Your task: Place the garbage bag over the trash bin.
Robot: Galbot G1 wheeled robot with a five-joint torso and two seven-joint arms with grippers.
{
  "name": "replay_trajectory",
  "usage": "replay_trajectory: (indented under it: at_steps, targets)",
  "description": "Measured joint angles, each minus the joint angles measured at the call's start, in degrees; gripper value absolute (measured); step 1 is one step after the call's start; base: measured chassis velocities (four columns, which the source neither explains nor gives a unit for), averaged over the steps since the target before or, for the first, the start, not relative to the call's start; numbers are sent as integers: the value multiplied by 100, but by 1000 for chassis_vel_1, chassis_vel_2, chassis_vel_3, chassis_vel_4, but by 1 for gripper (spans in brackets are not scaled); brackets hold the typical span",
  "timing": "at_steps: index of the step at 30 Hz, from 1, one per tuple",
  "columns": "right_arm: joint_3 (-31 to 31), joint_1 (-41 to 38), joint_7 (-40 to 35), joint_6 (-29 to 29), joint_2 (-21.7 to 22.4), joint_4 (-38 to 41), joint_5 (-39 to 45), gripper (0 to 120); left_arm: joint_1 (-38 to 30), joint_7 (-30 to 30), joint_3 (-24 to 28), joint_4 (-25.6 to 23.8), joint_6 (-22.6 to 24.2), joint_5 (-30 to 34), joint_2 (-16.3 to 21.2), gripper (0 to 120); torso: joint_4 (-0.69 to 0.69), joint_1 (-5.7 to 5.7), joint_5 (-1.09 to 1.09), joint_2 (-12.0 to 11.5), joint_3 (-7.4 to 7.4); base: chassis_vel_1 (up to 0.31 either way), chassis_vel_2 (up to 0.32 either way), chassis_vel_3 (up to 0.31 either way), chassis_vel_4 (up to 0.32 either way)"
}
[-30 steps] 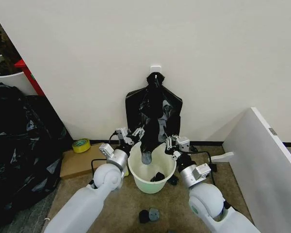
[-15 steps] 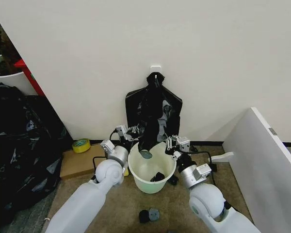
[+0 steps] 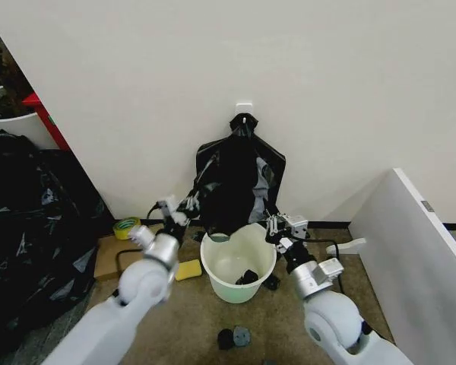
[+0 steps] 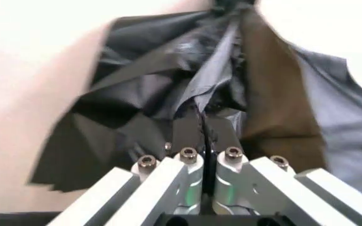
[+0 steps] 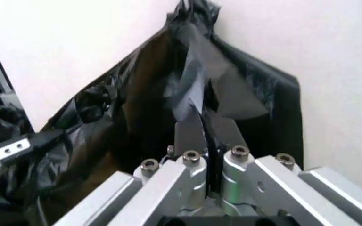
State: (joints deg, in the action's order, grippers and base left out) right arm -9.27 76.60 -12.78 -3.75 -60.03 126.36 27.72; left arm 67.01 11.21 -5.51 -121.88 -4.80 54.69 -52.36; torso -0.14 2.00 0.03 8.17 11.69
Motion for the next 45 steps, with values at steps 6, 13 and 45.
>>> replay_trajectory:
  at_steps: [6,13,45]
  targets:
    - [-444,529,97,85,201,631,301,0,131,244,7,-710,195,209,138,0,-2,0,0,0,0,0,0,0,0]
    - [-846,1254,237,185,240,1250,452,0,253,427,3,-1128,303,396,253,0,-2,0,0,1,0,0,0,0,0]
    - [85,1130,-396,171,-714,-472,404,0,539,464,198,291,24,-533,-541,0,0,1,1,1,1,0,0,0,0]
